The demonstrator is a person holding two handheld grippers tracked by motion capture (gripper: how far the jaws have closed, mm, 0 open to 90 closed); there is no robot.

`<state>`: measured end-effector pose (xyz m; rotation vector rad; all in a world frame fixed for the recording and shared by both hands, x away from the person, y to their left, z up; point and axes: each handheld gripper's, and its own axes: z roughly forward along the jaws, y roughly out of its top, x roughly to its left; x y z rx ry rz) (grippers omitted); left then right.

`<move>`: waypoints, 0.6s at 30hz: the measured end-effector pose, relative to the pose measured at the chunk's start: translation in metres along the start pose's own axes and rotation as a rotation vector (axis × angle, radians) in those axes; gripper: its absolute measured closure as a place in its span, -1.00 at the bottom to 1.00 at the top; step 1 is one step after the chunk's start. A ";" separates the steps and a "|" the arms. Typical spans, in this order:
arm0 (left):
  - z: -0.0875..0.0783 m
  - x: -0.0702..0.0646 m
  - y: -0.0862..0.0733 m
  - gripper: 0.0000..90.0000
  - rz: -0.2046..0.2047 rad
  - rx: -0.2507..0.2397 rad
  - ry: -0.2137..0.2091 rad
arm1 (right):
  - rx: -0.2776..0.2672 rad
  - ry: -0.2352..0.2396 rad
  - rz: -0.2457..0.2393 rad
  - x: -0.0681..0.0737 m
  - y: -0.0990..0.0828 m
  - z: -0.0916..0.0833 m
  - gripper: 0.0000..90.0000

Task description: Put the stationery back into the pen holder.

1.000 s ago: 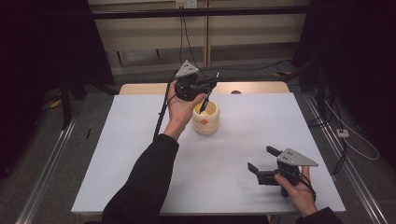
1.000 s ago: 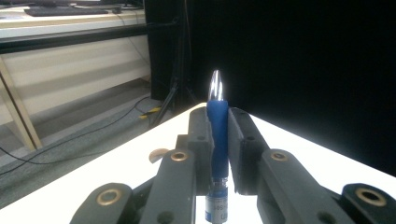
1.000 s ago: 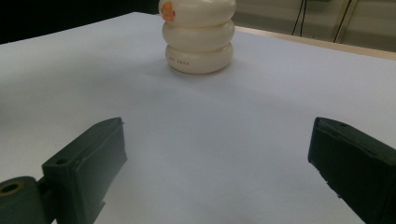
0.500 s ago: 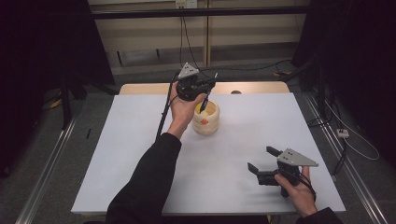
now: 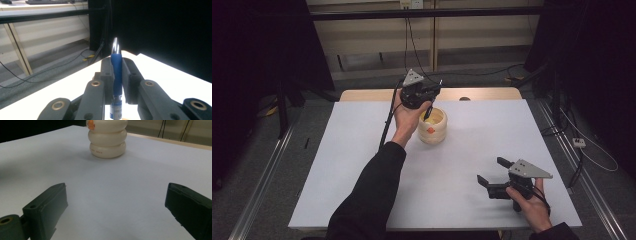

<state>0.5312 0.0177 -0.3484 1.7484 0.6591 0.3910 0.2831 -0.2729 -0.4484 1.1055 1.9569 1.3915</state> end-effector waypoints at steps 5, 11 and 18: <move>0.002 0.002 -0.008 0.79 -0.018 0.011 -0.005 | -0.001 0.001 0.001 0.000 0.000 0.000 -0.91; 0.000 0.002 -0.014 0.79 -0.022 0.030 -0.009 | 0.000 0.000 0.001 0.000 0.000 0.000 -0.91; -0.005 0.005 -0.018 0.78 -0.021 0.055 0.009 | 0.001 0.000 0.000 0.000 0.000 0.000 -0.91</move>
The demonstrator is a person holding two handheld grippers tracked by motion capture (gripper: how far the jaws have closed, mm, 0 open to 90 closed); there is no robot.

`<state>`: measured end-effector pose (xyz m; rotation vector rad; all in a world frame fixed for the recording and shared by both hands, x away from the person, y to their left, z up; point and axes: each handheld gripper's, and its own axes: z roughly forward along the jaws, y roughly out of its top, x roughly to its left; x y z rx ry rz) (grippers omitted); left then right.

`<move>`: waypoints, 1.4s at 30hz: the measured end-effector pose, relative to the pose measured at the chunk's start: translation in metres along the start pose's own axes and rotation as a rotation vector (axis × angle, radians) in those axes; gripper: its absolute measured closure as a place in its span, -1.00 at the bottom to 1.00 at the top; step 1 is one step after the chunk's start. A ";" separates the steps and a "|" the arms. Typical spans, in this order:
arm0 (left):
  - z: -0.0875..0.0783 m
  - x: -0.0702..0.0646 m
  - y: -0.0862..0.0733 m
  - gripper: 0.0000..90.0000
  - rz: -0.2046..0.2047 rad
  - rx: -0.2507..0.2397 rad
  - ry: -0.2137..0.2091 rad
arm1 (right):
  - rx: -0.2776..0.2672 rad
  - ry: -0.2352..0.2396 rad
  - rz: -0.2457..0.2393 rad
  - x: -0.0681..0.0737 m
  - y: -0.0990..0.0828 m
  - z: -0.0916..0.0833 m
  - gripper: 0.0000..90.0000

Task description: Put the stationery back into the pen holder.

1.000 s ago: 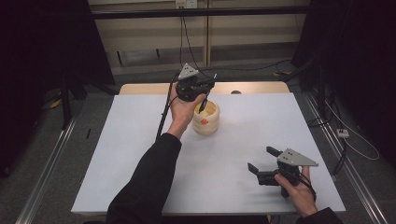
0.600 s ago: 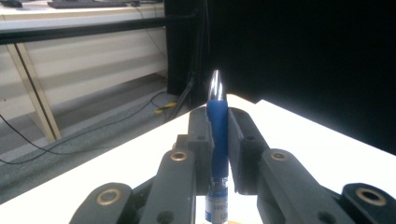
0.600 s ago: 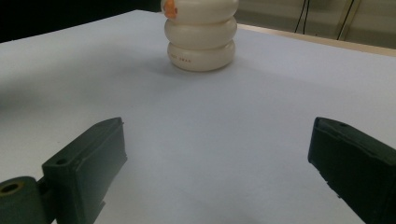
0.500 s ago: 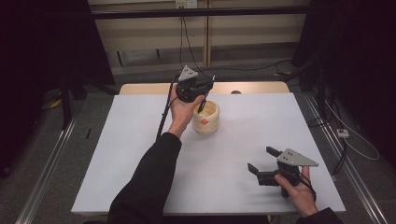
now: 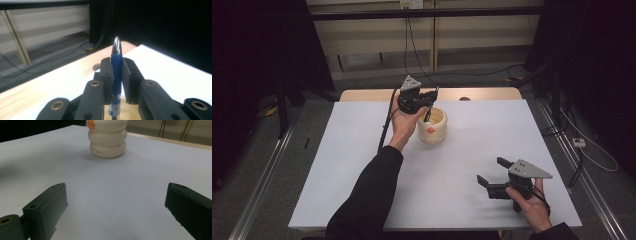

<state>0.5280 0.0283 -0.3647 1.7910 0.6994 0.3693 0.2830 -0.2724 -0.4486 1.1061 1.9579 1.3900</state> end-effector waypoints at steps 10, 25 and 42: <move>-0.003 0.001 -0.011 0.67 -0.035 0.049 -0.027 | 0.002 -0.005 -0.005 0.000 0.000 0.000 -0.91; -0.011 -0.001 -0.007 -0.14 -0.075 0.068 -0.009 | 0.003 -0.004 -0.004 0.000 0.000 0.000 -0.91; -0.021 -0.007 0.001 -0.80 -0.033 0.097 0.012 | 0.002 -0.005 -0.002 -0.001 -0.001 0.000 -0.91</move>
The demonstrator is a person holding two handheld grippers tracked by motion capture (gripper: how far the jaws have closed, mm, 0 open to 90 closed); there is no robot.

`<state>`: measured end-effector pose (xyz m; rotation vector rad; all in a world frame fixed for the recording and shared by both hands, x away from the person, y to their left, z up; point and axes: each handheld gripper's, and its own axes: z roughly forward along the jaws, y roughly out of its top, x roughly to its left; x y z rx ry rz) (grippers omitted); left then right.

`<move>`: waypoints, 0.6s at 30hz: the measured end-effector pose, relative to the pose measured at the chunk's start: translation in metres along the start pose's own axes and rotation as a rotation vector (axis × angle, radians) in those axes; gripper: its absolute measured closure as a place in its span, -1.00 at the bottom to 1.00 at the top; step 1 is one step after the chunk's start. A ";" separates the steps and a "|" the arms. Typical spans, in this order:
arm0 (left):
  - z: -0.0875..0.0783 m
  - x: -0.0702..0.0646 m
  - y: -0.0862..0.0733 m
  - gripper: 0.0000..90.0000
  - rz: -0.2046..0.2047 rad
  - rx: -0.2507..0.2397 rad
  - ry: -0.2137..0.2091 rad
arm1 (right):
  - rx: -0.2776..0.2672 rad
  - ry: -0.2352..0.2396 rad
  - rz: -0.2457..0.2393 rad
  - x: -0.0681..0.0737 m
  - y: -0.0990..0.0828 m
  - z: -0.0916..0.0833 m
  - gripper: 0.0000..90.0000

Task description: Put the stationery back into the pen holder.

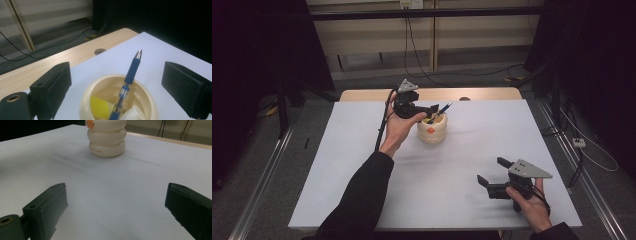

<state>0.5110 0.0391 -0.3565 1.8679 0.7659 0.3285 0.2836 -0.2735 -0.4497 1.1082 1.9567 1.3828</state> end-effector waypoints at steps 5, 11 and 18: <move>-0.003 -0.004 0.002 -0.86 0.047 0.020 0.000 | -0.002 -0.001 0.007 -0.001 0.000 -0.001 -0.91; -0.009 -0.004 0.001 -0.87 0.037 0.039 -0.019 | -0.002 0.002 0.007 -0.001 0.000 0.000 -0.91; -0.020 -0.004 -0.006 -0.86 0.029 0.045 -0.016 | -0.002 0.000 0.006 -0.001 0.000 0.000 -0.91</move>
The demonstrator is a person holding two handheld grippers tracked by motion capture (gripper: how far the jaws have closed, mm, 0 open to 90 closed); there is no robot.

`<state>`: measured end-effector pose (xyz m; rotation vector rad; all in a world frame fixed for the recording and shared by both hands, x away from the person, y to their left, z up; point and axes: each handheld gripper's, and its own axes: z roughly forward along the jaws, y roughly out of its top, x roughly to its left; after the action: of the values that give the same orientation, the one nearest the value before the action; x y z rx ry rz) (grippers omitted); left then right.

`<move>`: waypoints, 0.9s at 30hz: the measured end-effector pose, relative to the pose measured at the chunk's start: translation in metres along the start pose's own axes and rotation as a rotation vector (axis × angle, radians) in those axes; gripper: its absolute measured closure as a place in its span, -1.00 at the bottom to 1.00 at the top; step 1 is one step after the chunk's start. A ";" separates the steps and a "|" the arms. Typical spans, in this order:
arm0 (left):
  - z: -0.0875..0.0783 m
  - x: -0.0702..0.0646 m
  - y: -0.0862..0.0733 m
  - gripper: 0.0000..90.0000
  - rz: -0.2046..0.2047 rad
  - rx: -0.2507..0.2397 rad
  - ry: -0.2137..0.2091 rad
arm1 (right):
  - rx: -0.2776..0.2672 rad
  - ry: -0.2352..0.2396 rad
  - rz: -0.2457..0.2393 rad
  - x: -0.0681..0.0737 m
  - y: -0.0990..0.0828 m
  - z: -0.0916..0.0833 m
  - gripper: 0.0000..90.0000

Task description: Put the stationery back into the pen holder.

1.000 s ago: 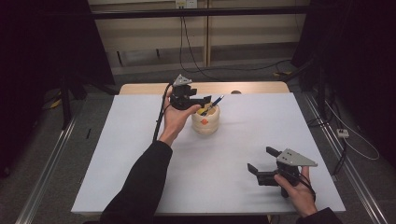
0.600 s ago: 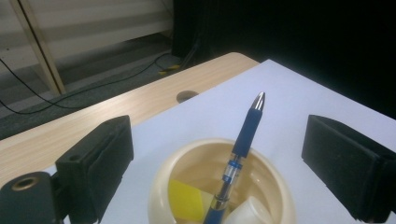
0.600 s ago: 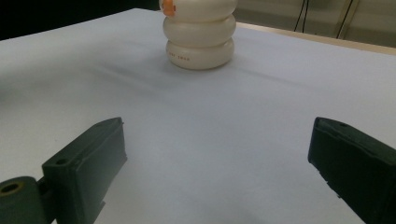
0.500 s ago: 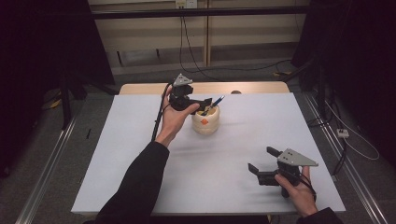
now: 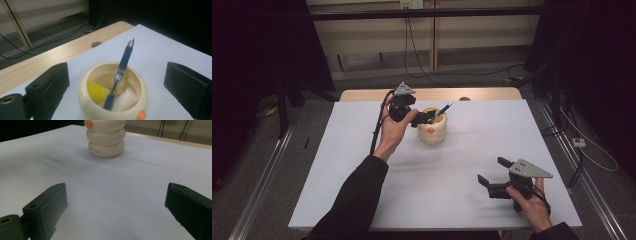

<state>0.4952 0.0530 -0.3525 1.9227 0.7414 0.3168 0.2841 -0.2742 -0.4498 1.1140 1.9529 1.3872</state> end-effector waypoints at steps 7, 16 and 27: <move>-0.018 0.000 -0.006 -0.85 0.001 -0.005 0.023 | 0.007 -0.006 -0.004 0.001 0.000 0.001 -0.91; -0.037 -0.001 -0.006 -0.85 0.007 -0.022 0.061 | 0.010 -0.021 0.000 0.001 -0.001 -0.002 -0.91; -0.050 -0.007 -0.014 -0.85 0.027 -0.015 0.053 | 0.012 -0.030 0.006 0.000 -0.002 -0.004 -0.91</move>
<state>0.4587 0.0891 -0.3418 1.9181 0.7463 0.3906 0.2800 -0.2770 -0.4502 1.1407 1.9401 1.3559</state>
